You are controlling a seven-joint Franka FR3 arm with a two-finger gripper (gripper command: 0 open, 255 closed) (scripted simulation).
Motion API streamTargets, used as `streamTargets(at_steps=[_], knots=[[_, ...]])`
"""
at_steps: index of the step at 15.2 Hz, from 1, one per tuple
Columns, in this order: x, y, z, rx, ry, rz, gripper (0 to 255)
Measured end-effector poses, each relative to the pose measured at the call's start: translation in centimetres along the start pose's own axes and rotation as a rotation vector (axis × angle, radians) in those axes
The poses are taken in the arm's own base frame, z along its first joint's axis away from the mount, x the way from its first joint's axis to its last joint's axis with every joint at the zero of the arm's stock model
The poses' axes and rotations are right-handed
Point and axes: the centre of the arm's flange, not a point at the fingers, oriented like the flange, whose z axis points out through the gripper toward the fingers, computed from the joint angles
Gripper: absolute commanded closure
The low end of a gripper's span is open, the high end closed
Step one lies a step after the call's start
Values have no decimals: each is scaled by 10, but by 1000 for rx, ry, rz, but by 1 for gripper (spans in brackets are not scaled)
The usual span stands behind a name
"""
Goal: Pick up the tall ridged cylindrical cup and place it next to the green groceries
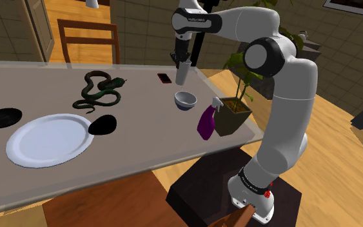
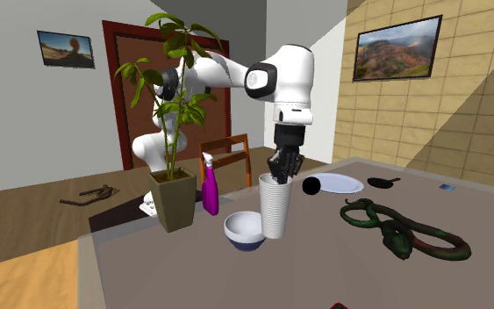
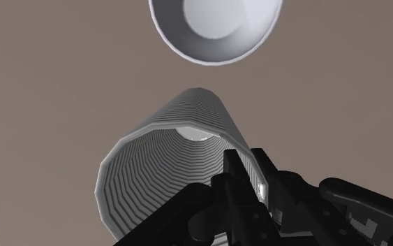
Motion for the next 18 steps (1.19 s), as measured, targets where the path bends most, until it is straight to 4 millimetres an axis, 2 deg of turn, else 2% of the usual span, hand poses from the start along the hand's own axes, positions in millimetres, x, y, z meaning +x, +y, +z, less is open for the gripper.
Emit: streamTargets(at_steps=[18], knots=[[0, 8, -95, 0, 0, 0, 255]])
